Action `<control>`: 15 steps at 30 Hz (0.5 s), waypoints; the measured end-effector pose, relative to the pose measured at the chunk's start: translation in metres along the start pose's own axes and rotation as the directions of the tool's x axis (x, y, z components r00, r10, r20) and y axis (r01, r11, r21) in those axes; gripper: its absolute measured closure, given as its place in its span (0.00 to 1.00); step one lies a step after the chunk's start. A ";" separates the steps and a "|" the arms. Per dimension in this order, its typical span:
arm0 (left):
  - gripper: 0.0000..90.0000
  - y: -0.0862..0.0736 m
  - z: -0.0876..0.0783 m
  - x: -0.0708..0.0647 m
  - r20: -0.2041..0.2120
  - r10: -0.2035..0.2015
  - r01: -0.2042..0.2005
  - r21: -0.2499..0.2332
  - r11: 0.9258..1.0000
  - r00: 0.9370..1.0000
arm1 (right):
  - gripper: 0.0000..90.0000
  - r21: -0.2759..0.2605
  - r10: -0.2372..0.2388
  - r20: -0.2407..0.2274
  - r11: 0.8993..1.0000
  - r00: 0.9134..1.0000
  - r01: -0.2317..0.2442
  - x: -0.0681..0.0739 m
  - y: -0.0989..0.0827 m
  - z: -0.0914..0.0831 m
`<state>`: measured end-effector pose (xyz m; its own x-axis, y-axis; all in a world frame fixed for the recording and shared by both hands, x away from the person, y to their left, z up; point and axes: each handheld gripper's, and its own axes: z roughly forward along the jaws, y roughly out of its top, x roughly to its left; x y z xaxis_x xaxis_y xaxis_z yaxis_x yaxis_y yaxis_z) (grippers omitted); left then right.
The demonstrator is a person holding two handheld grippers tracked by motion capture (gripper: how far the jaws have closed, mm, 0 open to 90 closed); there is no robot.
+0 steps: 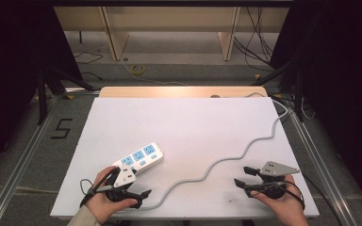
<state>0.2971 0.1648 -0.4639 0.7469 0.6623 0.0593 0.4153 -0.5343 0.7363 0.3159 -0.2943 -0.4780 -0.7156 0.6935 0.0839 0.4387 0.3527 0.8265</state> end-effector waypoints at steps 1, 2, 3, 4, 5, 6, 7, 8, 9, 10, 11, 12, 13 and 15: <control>0.18 0.000 0.000 0.000 -0.001 0.007 -0.007 0.003 1.000 1.000 | 0.42 0.000 0.001 0.000 1.000 1.000 -0.001 0.000 0.000 0.000; 0.18 0.001 0.000 0.000 -0.001 0.008 -0.008 0.002 1.000 1.000 | 0.42 -0.001 0.001 0.000 1.000 1.000 -0.001 0.000 0.000 -0.001; 0.18 0.001 0.000 0.000 0.000 0.008 -0.008 0.000 1.000 1.000 | 0.42 -0.001 0.001 0.002 1.000 1.000 -0.001 0.000 0.000 -0.001; 0.18 0.001 0.000 -0.001 -0.002 0.004 -0.004 -0.004 1.000 1.000 | 0.42 -0.001 0.001 0.002 1.000 1.000 -0.001 0.000 0.000 -0.001; 0.18 0.001 -0.001 0.000 -0.002 0.005 -0.005 -0.003 1.000 1.000 | 0.42 -0.001 -0.001 0.003 1.000 1.000 0.001 0.000 0.000 -0.001; 0.18 0.001 -0.001 0.000 -0.002 0.003 -0.003 -0.002 1.000 1.000 | 0.42 -0.003 -0.001 0.003 1.000 1.000 0.001 0.001 0.000 -0.001; 0.18 0.001 -0.001 0.001 -0.004 0.002 -0.002 0.000 1.000 1.000 | 0.42 -0.002 -0.002 0.003 1.000 1.000 0.002 0.001 0.000 -0.001; 0.18 0.001 -0.001 0.001 -0.007 -0.001 0.001 0.002 1.000 1.000 | 0.42 -0.002 -0.002 0.003 1.000 1.000 0.002 0.001 0.000 -0.001; 0.19 0.001 -0.001 0.001 -0.010 -0.008 0.008 -0.002 1.000 1.000 | 0.42 -0.002 -0.004 0.004 1.000 1.000 0.004 0.001 0.000 -0.001; 0.19 0.001 -0.001 0.001 -0.011 -0.008 0.008 -0.002 1.000 1.000 | 0.42 -0.002 -0.006 0.003 1.000 1.000 0.006 0.001 0.000 -0.001; 0.19 0.001 -0.001 0.002 -0.010 -0.007 0.007 -0.003 1.000 1.000 | 0.42 0.000 -0.007 0.002 1.000 1.000 0.007 0.001 0.000 -0.001; 0.19 0.001 -0.001 0.002 -0.010 -0.007 0.006 -0.004 1.000 1.000 | 0.42 0.000 -0.007 0.002 1.000 1.000 0.007 0.001 0.000 -0.001; 0.19 0.002 -0.001 0.002 -0.010 -0.006 0.006 -0.004 1.000 1.000 | 0.42 -0.001 -0.007 0.002 1.000 1.000 0.007 0.001 0.000 -0.001; 0.19 0.002 -0.001 0.002 -0.011 -0.006 0.006 -0.003 1.000 1.000 | 0.42 -0.003 -0.006 0.003 1.000 1.000 0.006 0.001 0.000 -0.001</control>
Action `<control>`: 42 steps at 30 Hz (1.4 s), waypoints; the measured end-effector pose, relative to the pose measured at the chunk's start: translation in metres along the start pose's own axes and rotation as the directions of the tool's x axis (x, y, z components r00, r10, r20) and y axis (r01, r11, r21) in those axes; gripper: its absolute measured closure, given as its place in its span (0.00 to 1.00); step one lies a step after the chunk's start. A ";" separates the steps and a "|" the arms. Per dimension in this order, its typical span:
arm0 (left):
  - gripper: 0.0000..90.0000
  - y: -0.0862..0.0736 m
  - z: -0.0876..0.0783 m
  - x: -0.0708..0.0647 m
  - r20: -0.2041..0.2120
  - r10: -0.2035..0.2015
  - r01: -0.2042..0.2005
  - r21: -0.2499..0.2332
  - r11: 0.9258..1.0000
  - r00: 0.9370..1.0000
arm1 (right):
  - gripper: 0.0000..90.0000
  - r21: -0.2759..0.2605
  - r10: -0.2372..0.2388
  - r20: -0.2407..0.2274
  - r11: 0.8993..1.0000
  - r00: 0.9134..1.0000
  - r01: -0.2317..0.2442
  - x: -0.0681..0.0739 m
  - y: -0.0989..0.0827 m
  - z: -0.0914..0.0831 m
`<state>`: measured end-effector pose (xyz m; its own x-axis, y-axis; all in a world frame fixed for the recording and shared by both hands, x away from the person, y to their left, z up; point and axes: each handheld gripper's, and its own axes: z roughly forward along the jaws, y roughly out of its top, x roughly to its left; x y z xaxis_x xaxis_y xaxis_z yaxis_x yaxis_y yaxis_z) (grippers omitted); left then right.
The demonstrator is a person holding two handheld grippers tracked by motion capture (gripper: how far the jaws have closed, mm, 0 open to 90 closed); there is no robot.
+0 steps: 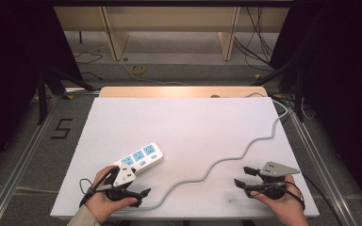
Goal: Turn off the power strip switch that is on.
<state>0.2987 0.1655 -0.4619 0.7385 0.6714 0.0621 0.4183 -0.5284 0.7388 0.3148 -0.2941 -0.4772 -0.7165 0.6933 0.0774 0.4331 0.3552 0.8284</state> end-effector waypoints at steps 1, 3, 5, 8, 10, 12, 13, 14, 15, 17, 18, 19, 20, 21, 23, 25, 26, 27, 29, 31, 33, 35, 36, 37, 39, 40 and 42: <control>0.20 0.000 0.000 0.000 0.001 0.000 0.000 0.001 1.000 1.000 | 0.42 0.001 0.003 0.001 1.000 1.000 -0.003 0.000 0.000 0.000; 0.22 0.000 0.000 0.000 -0.009 -0.002 0.002 0.006 1.000 1.000 | 0.42 -0.002 0.003 0.000 1.000 1.000 -0.003 0.000 0.000 0.000; 0.25 0.001 -0.001 0.001 -0.015 -0.004 0.004 0.009 1.000 1.000 | 0.42 -0.001 0.003 0.001 1.000 1.000 -0.003 0.000 0.000 0.000; 0.37 0.002 -0.003 0.002 -0.043 -0.007 0.008 0.019 1.000 0.999 | 0.42 0.000 0.004 0.002 1.000 1.000 -0.004 0.001 0.000 -0.001; 0.48 0.003 -0.004 0.004 -0.057 -0.010 0.011 0.018 1.000 0.998 | 0.42 -0.001 0.002 0.002 1.000 1.000 -0.002 0.001 0.000 -0.001; 0.59 0.004 -0.005 0.006 -0.064 -0.008 0.009 0.014 1.000 0.998 | 0.42 -0.001 0.002 0.002 1.000 1.000 -0.002 0.000 0.000 -0.001; 0.65 0.004 -0.005 0.006 -0.068 -0.004 0.005 0.011 1.000 0.998 | 0.42 -0.002 0.002 0.002 1.000 1.000 -0.002 0.000 0.000 -0.001; 0.72 0.004 -0.006 0.007 -0.072 0.001 -0.001 0.005 1.000 0.997 | 0.42 -0.001 0.003 0.003 1.000 1.000 -0.002 0.000 0.001 -0.001; 0.79 0.005 -0.007 0.008 -0.071 0.006 -0.007 -0.003 1.000 0.997 | 0.42 -0.002 0.001 0.003 1.000 1.000 -0.001 0.000 0.001 -0.001; 0.90 0.006 -0.009 0.009 -0.073 -0.005 0.005 -0.013 1.000 0.997 | 0.42 -0.002 0.002 0.002 1.000 1.000 -0.002 0.000 0.001 -0.001; 0.94 0.007 -0.010 0.010 -0.076 -0.013 0.012 -0.013 1.000 0.997 | 0.42 -0.001 0.004 0.001 1.000 1.000 -0.004 0.000 0.000 -0.001; 0.98 0.008 -0.011 0.011 -0.077 -0.025 0.024 -0.016 1.000 0.997 | 0.42 -0.001 0.003 0.002 1.000 1.000 -0.003 0.000 0.001 -0.001; 0.99 0.008 -0.011 0.011 -0.077 -0.035 0.034 -0.014 0.999 0.996 | 0.42 -0.002 0.002 0.001 1.000 1.000 -0.002 0.000 0.001 -0.001; 1.00 0.009 -0.012 0.012 -0.078 -0.037 0.037 -0.008 0.999 0.996 | 0.42 -0.003 0.001 0.002 1.000 1.000 -0.001 0.000 0.001 -0.001; 1.00 0.010 -0.012 0.012 -0.073 -0.049 0.049 -0.002 0.999 0.996 | 0.42 -0.003 0.001 0.002 1.000 1.000 -0.001 0.000 0.001 -0.001; 1.00 0.011 -0.011 0.012 -0.068 -0.067 0.068 0.007 0.998 0.995 | 0.42 -0.002 0.001 0.002 1.000 1.000 -0.001 0.000 0.001 0.000; 1.00 0.011 -0.010 0.012 -0.070 -0.066 0.067 0.011 0.998 0.995 | 0.42 -0.002 0.001 0.002 1.000 1.000 -0.001 0.000 0.001 0.000; 1.00 0.012 -0.009 0.012 -0.075 -0.067 0.069 0.020 0.997 0.995 | 0.42 -0.002 0.000 0.002 1.000 1.000 0.000 0.000 0.001 0.000; 1.00 0.013 -0.008 0.012 -0.076 -0.067 0.070 0.032 0.997 0.995 | 0.42 -0.003 0.000 0.002 1.000 1.000 0.000 0.000 0.001 -0.001; 1.00 0.014 -0.007 0.013 -0.076 -0.069 0.072 0.041 0.997 0.995 | 0.42 -0.003 0.001 0.002 1.000 1.000 -0.001 0.000 0.001 0.000; 1.00 0.015 -0.006 0.014 -0.075 -0.067 0.071 0.052 0.996 0.995 | 0.42 -0.003 0.001 0.002 1.000 1.000 -0.001 0.000 0.001 0.000; 1.00 0.017 -0.005 0.015 -0.077 -0.066 0.071 0.062 0.996 0.995 | 0.42 -0.003 0.001 0.002 1.000 1.000 -0.001 0.000 0.001 0.000; 1.00 0.017 -0.004 0.015 -0.079 -0.068 0.073 0.064 0.995 0.995 | 0.42 -0.003 0.001 0.003 1.000 1.000 -0.001 0.000 0.001 0.000; 1.00 0.018 -0.004 0.016 -0.079 -0.069 0.074 0.067 0.995 0.994 | 0.42 -0.003 0.001 0.003 1.000 1.000 -0.001 0.000 0.001 -0.001; 1.00 0.019 -0.003 0.017 -0.080 -0.071 0.076 0.074 0.994 0.994 | 0.42 -0.003 0.001 0.004 1.000 1.000 -0.001 0.000 0.001 -0.001; 1.00 0.020 -0.003 0.017 -0.082 -0.070 0.076 0.074 0.994 0.994 | 0.42 -0.003 0.000 0.004 1.000 1.000 0.000 0.000 0.001 -0.001; 1.00 0.021 -0.002 0.018 -0.087 -0.074 0.081 0.078 0.994 0.993 | 0.42 -0.003 0.000 0.004 1.000 1.000 0.000 0.000 0.001 -0.001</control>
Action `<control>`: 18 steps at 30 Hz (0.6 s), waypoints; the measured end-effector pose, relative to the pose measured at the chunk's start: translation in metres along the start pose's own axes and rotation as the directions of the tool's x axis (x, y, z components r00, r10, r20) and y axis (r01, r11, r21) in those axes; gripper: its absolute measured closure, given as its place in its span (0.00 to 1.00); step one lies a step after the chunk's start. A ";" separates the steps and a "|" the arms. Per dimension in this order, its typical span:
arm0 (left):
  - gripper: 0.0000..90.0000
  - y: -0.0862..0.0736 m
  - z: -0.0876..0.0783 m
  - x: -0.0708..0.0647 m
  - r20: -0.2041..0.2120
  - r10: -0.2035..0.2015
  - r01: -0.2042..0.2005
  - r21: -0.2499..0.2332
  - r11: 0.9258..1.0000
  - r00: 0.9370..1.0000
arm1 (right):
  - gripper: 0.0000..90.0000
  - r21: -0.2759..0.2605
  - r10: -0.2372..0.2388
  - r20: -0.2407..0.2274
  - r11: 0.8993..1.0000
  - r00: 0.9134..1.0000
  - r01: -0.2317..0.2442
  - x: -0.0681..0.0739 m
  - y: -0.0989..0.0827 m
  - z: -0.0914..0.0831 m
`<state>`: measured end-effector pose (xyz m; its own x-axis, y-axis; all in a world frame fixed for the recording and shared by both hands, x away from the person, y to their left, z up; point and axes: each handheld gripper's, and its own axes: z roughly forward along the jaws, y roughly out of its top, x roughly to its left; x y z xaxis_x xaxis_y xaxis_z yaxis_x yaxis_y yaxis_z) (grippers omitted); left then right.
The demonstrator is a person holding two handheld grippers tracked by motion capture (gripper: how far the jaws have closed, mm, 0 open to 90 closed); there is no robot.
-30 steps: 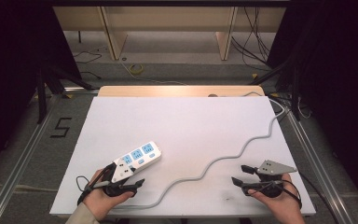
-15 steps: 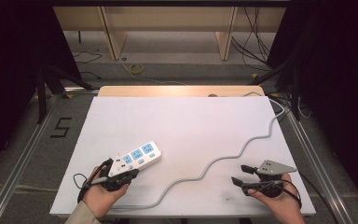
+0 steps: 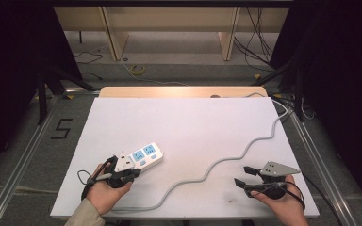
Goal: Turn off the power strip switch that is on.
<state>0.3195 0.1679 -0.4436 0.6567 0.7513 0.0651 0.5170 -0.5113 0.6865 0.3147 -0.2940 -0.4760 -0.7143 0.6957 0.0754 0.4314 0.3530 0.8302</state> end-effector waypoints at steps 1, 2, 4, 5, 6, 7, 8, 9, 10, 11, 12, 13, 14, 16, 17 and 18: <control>1.00 0.001 0.000 0.001 0.000 0.003 -0.003 0.004 1.000 1.000 | 0.42 -0.001 -0.002 0.000 1.000 1.000 0.002 0.000 0.000 0.000; 1.00 0.001 0.000 0.001 -0.002 0.000 0.000 0.005 1.000 1.000 | 0.42 0.000 0.000 0.000 1.000 1.000 0.000 0.000 0.000 0.000; 1.00 0.002 0.001 0.001 -0.003 -0.002 0.002 0.006 1.000 1.000 | 0.42 -0.001 -0.002 0.001 1.000 1.000 0.002 0.000 0.000 0.000; 1.00 0.003 0.001 0.001 -0.002 0.000 0.000 0.010 1.000 1.000 | 0.42 -0.001 -0.001 0.001 1.000 1.000 0.001 0.000 0.000 0.000; 1.00 0.004 0.002 0.002 0.000 0.002 -0.002 0.013 1.000 1.000 | 0.42 0.000 0.000 0.001 1.000 1.000 0.000 0.000 0.000 0.000; 1.00 0.004 0.002 0.002 -0.001 -0.002 0.002 0.012 1.000 1.000 | 0.42 -0.002 0.001 0.000 1.000 1.000 -0.001 0.000 0.000 0.000; 1.00 0.005 0.002 0.002 -0.001 -0.001 0.001 0.015 1.000 1.000 | 0.42 -0.002 0.000 0.000 1.000 1.000 0.000 0.000 0.000 0.000; 1.00 0.006 0.003 0.002 -0.002 -0.001 0.001 0.015 1.000 1.000 | 0.42 -0.002 0.000 -0.001 1.000 1.000 0.000 0.000 0.000 0.000; 1.00 0.006 0.003 0.002 -0.002 -0.001 0.001 0.015 1.000 1.000 | 0.42 -0.004 0.000 -0.002 1.000 1.000 0.000 0.000 0.000 0.000; 1.00 0.007 0.003 0.002 -0.001 -0.003 0.003 0.017 1.000 1.000 | 0.42 -0.003 -0.002 -0.002 1.000 1.000 0.002 0.000 0.001 0.000; 1.00 0.008 0.003 0.002 0.000 0.000 0.000 0.020 1.000 1.000 | 0.42 -0.002 -0.003 -0.002 1.000 1.000 0.003 0.000 0.001 0.000; 1.00 0.009 0.004 0.002 -0.001 -0.001 0.001 0.019 1.000 1.000 | 0.42 -0.002 -0.003 -0.003 1.000 1.000 0.003 0.000 0.001 0.000; 1.00 0.010 0.005 0.003 0.002 0.003 -0.003 0.022 1.000 1.000 | 0.42 -0.002 -0.003 -0.003 1.000 1.000 0.003 0.000 0.001 0.000; 1.00 0.012 0.006 0.003 0.000 0.004 -0.004 0.024 1.000 1.000 | 0.42 -0.003 -0.004 -0.003 1.000 1.000 0.004 0.000 0.000 0.000; 1.00 0.012 0.006 0.003 0.000 0.004 -0.004 0.023 1.000 1.000 | 0.42 -0.002 -0.004 -0.002 1.000 1.000 0.004 0.000 0.000 0.000; 1.00 0.013 0.007 0.003 0.000 0.004 -0.004 0.024 1.000 1.000 | 0.42 -0.002 -0.003 -0.002 1.000 1.000 0.003 0.000 0.001 0.000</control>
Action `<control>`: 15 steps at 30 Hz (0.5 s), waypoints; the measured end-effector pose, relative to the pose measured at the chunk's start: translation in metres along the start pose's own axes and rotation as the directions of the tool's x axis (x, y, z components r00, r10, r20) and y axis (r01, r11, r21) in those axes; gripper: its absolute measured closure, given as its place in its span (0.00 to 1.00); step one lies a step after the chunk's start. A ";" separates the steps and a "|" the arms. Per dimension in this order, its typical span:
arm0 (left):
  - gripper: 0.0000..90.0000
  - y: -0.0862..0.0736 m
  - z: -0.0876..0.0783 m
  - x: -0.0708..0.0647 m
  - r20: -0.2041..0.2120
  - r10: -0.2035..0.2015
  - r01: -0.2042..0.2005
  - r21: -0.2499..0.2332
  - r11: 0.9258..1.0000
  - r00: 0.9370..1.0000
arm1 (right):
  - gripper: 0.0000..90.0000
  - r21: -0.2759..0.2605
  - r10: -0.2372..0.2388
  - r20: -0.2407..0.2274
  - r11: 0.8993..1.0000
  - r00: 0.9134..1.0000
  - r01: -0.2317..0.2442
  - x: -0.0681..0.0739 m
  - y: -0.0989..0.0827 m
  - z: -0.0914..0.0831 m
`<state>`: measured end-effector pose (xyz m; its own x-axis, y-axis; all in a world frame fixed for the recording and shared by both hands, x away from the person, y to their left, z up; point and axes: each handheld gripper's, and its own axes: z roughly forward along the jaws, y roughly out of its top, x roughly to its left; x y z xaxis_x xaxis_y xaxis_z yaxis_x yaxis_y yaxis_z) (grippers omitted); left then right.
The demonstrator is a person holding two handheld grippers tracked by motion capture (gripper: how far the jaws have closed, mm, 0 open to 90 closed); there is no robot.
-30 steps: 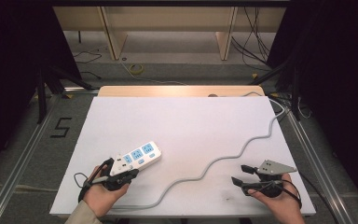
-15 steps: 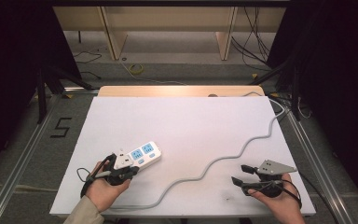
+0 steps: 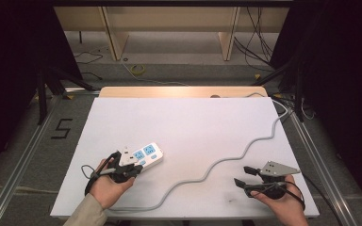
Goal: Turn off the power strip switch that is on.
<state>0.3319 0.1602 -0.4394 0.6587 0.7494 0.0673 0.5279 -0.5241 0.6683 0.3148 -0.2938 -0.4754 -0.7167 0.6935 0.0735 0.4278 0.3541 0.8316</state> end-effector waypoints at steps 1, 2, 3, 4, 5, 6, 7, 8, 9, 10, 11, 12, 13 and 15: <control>1.00 0.001 0.000 0.000 0.002 0.003 -0.003 0.003 1.000 1.000 | 0.42 -0.001 0.000 0.000 1.000 1.000 0.000 0.000 0.000 0.000; 1.00 0.002 0.001 0.000 0.001 0.002 -0.002 0.004 1.000 1.000 | 0.42 0.000 0.003 0.001 1.000 1.000 -0.003 0.000 0.000 0.000; 1.00 0.003 0.001 0.001 0.002 0.005 -0.005 0.006 1.000 1.000 | 0.42 0.000 0.003 0.001 1.000 1.000 -0.003 0.000 0.000 0.000; 1.00 0.004 0.002 0.000 0.000 0.002 -0.002 0.006 1.000 1.000 | 0.42 0.001 0.002 0.001 1.000 1.000 -0.002 0.000 0.000 0.000; 1.00 0.004 0.003 0.001 0.000 0.004 -0.004 0.006 1.000 1.000 | 0.42 0.000 0.001 0.001 1.000 1.000 -0.001 0.000 0.000 0.000; 1.00 0.005 0.003 0.001 -0.002 0.003 -0.003 0.008 1.000 1.000 | 0.42 0.000 0.001 0.001 1.000 1.000 -0.001 0.000 0.000 0.000; 1.00 0.006 0.004 0.001 -0.002 0.003 -0.003 0.010 1.000 1.000 | 0.42 0.001 -0.001 0.001 1.000 1.000 0.001 0.000 0.000 0.000; 1.00 0.007 0.004 0.001 0.000 0.005 -0.005 0.012 1.000 1.000 | 0.42 -0.001 0.001 0.001 1.000 1.000 -0.001 0.000 0.000 0.000; 1.00 0.008 0.005 0.001 -0.001 0.004 -0.004 0.014 1.000 1.000 | 0.42 0.001 0.001 0.002 1.000 1.000 -0.001 0.000 0.000 0.000; 1.00 0.009 0.005 0.001 0.000 0.006 -0.006 0.015 1.000 1.000 | 0.42 -0.001 0.004 0.003 1.000 1.000 -0.004 0.000 0.000 0.000; 1.00 0.009 0.006 0.001 0.000 0.009 -0.009 0.019 1.000 1.000 | 0.42 0.000 0.002 0.002 1.000 1.000 -0.002 0.000 0.000 0.000; 1.00 0.010 0.006 0.001 0.000 0.006 -0.006 0.018 1.000 1.000 | 0.42 0.000 0.004 0.003 1.000 1.000 -0.004 0.000 0.000 0.000; 1.00 0.011 0.007 0.001 0.001 0.007 -0.007 0.020 1.000 1.000 | 0.42 -0.002 0.005 0.003 1.000 1.000 -0.005 0.000 0.000 0.000; 1.00 0.012 0.008 0.001 0.000 0.009 -0.009 0.022 1.000 1.000 | 0.42 -0.001 0.003 0.003 1.000 1.000 -0.003 0.000 0.000 0.000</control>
<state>0.3430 0.1511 -0.4372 0.6633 0.7448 0.0736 0.5338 -0.5397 0.6510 0.3147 -0.2941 -0.4750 -0.7141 0.6961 0.0743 0.4294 0.3518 0.8318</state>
